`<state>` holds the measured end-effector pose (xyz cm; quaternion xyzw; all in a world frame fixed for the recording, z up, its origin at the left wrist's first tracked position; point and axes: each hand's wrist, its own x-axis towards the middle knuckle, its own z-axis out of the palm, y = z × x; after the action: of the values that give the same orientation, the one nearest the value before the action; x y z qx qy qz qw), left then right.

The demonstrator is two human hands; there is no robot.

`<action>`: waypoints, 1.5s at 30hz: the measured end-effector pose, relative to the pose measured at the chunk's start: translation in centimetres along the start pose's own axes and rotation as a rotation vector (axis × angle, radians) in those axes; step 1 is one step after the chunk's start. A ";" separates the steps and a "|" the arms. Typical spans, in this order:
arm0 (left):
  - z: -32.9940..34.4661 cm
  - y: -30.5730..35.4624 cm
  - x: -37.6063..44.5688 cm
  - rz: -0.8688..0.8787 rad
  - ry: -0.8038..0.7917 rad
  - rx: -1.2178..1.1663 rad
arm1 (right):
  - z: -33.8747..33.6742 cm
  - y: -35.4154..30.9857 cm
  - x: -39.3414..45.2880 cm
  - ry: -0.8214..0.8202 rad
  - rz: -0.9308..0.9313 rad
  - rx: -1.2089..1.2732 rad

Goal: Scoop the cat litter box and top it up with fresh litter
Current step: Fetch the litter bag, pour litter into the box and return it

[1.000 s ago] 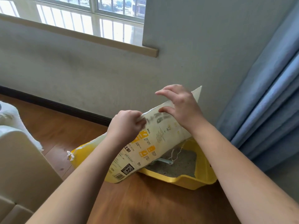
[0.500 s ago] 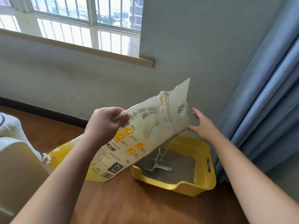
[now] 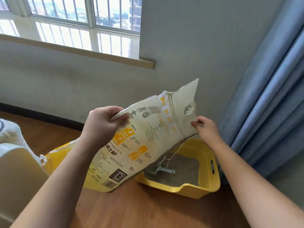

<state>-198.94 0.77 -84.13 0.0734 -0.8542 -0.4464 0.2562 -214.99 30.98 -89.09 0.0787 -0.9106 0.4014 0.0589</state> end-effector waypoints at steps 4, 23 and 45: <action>0.2 0.1 0.1 0.006 -0.009 0.081 | -0.9 -0.1 -0.2 0.058 -0.055 -0.004; -0.7 -2.4 0.8 -0.035 0.006 0.144 | -3.6 -6.9 -0.5 0.238 -0.342 -0.102; 1.3 -2.7 -1.6 -0.152 0.024 0.123 | -2.6 -6.6 0.1 0.172 -0.260 -0.095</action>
<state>-198.49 0.66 -87.53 0.1588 -0.8688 -0.4106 0.2267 -213.76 28.52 -82.61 0.1583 -0.9023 0.3520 0.1918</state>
